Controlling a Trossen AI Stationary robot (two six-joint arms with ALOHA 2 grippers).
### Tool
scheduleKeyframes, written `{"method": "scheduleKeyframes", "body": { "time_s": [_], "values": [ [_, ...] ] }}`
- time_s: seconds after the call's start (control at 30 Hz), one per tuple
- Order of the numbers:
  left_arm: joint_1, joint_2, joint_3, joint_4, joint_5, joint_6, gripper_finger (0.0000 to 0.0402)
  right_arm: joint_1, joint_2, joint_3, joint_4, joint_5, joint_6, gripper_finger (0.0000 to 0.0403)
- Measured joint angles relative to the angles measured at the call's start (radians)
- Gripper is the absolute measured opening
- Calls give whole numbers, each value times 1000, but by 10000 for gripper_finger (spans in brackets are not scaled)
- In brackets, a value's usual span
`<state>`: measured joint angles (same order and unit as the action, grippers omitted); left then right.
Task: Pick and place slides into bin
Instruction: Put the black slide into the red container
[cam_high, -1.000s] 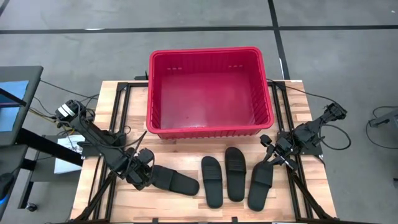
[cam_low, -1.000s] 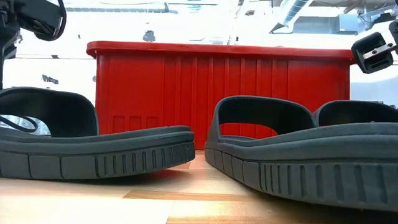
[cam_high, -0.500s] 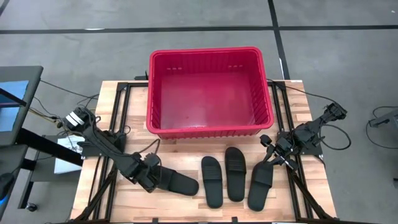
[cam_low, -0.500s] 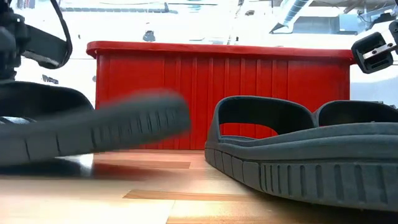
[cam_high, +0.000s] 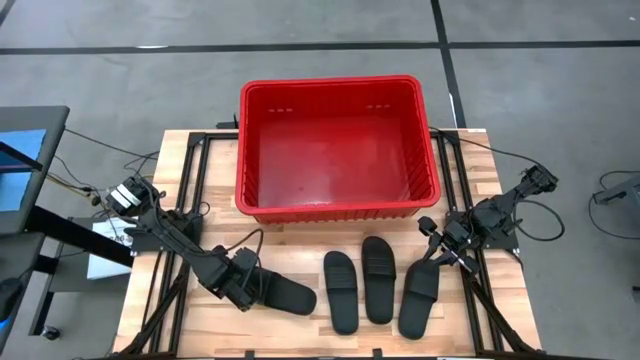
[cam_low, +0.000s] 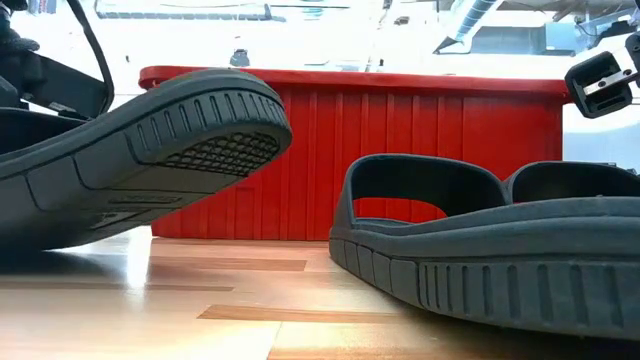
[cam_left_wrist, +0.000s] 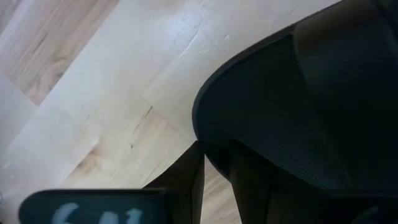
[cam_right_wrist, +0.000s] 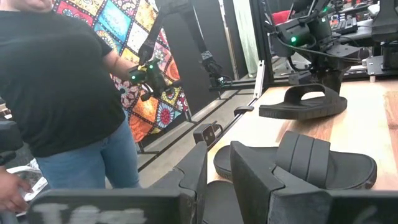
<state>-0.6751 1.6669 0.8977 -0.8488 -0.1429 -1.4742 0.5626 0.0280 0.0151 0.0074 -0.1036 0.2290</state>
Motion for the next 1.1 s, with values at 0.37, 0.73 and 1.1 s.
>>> {"method": "scheduleKeyframes", "body": {
  "time_s": [0.37, 0.73, 1.1],
  "values": [
    [10, 2, -3, 28, -48, 1, 86, 0, 0, 0, 0, 0, 0, 63],
    [11, 5, -4, 56, -131, -3, 145, 0, 0, 0, 0, 0, 0, 63],
    [12, 3, -25, 111, -131, 8, 127, 0, 0, 0, 0, 0, 0, 63]
  ]
}}
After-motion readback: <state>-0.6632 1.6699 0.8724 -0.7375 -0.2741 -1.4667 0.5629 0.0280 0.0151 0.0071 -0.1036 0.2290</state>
